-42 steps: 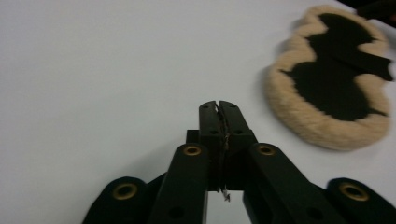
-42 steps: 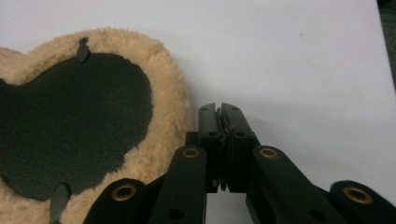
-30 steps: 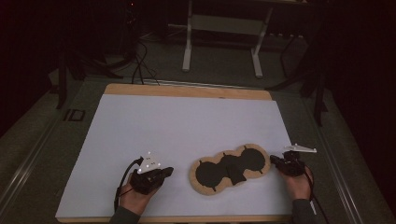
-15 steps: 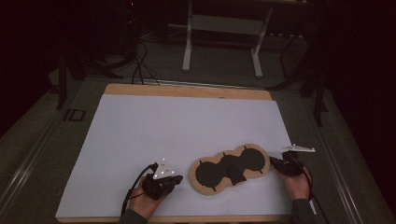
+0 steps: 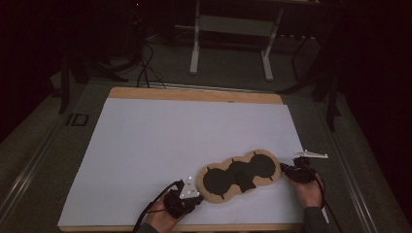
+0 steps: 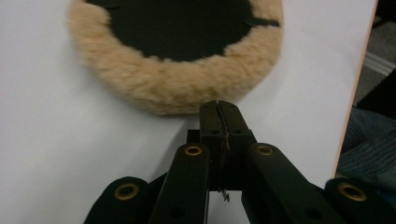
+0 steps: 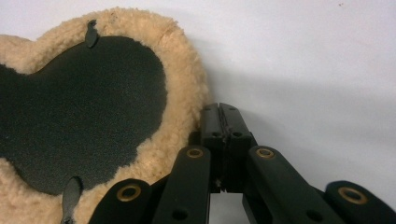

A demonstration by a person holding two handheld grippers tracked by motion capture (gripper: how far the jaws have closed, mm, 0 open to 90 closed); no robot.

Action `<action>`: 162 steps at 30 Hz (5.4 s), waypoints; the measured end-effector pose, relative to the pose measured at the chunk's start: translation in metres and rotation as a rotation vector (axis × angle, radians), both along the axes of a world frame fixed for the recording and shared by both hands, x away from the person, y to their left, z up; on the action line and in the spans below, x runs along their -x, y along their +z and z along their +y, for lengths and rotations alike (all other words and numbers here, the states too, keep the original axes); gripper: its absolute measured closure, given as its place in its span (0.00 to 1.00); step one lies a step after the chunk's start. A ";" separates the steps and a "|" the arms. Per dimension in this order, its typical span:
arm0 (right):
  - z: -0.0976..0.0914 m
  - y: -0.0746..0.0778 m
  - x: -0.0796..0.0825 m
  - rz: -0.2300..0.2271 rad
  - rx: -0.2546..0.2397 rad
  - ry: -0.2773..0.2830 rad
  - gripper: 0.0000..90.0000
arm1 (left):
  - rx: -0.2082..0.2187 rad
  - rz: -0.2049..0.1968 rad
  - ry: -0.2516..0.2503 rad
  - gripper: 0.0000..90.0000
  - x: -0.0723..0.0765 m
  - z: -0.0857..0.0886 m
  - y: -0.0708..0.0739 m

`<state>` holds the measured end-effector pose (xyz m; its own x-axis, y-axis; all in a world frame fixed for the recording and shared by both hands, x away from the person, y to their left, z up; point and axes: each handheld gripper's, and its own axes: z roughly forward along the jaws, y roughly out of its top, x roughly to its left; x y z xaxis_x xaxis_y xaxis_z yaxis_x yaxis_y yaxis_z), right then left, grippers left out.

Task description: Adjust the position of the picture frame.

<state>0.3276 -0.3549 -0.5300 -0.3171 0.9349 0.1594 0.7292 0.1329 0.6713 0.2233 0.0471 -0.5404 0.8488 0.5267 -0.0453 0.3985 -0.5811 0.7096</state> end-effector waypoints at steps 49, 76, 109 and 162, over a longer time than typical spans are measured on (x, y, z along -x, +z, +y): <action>0.038 0.004 0.006 0.003 0.064 0.287 1.00 | -0.047 -0.003 0.156 1.00 -0.016 0.026 0.005; 0.074 0.018 0.023 -0.035 0.038 0.504 1.00 | -0.056 -0.024 0.203 1.00 -0.022 0.034 0.006; 0.091 0.003 -0.020 -0.037 0.081 0.283 1.00 | -0.070 -0.030 0.317 1.00 -0.056 0.051 0.006; 0.124 0.010 0.044 0.016 0.254 0.489 1.00 | -0.031 -0.044 0.336 0.99 -0.056 0.063 0.014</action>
<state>0.2832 -0.2312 -0.5204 -0.7236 0.6888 -0.0441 0.5514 0.6153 0.5634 0.2797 0.1098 -0.5265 0.6282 0.7780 0.0078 0.5411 -0.4441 0.7141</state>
